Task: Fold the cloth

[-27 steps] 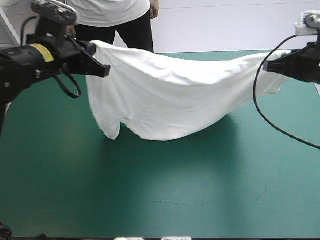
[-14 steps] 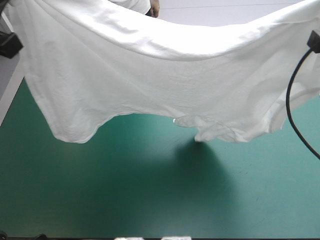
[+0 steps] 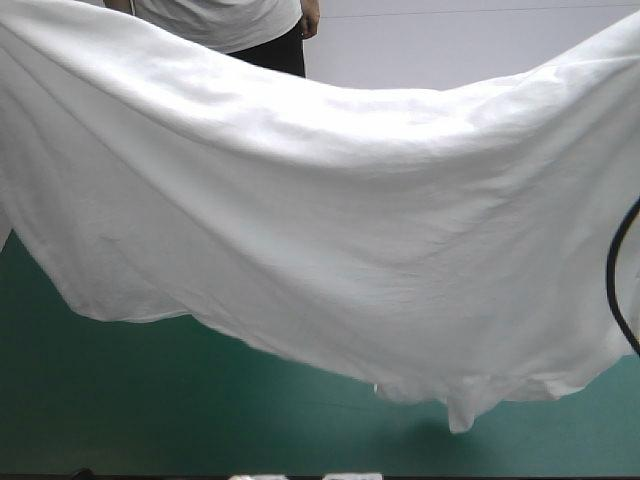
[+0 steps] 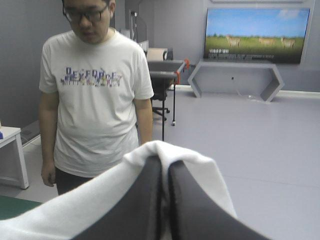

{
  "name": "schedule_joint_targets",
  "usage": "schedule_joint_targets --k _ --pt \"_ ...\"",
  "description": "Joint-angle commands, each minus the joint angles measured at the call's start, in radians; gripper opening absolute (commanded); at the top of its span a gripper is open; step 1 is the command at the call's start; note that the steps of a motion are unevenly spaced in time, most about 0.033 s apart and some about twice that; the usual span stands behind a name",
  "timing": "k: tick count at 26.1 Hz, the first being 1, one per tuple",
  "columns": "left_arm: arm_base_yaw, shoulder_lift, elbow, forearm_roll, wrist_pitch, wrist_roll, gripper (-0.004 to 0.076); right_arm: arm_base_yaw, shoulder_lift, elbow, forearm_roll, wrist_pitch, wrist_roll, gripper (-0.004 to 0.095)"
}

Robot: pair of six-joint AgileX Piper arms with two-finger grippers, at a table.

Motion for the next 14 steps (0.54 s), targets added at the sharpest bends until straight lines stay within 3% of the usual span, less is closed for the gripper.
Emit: schedule_joint_targets --k 1,4,10,11,14 --pt "0.001 -0.028 0.070 0.065 0.040 -0.038 -0.0010 -0.003 0.030 0.012 0.009 -0.003 0.042 -0.0017" --pt "0.001 -0.068 0.244 0.103 0.040 -0.060 -0.0010 -0.003 0.036 0.097 0.036 -0.003 0.042 -0.0017" --pt "0.001 -0.150 0.770 0.280 0.013 -0.179 -0.0010 -0.003 0.032 0.401 0.101 -0.018 0.037 -0.0017" --pt "0.001 -0.153 0.830 0.300 -0.009 -0.199 -0.0010 -0.003 0.035 0.466 0.104 -0.042 0.032 -0.0017" --pt "0.049 -0.103 1.077 0.323 -0.213 -0.270 -0.0009 -0.003 0.063 0.751 0.108 -0.202 0.003 -0.0017"
